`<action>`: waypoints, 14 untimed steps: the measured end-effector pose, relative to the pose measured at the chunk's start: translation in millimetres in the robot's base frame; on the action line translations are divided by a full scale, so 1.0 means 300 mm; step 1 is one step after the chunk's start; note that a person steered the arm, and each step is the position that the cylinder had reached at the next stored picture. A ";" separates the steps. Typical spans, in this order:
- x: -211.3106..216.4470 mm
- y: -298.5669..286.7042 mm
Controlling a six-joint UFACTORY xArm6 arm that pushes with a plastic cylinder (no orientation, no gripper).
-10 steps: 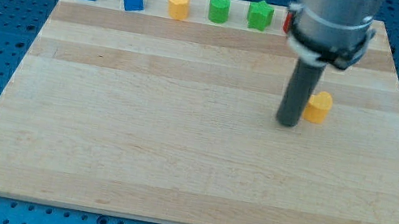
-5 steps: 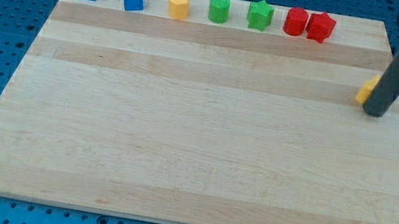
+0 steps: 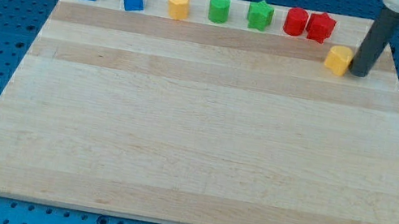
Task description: Move the yellow heart to top right
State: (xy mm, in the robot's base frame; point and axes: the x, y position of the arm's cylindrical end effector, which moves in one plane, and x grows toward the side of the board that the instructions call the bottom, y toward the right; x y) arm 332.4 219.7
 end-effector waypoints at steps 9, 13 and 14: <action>-0.100 -0.059; -0.002 0.069; -0.087 0.074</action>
State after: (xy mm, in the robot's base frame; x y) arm 306.4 242.0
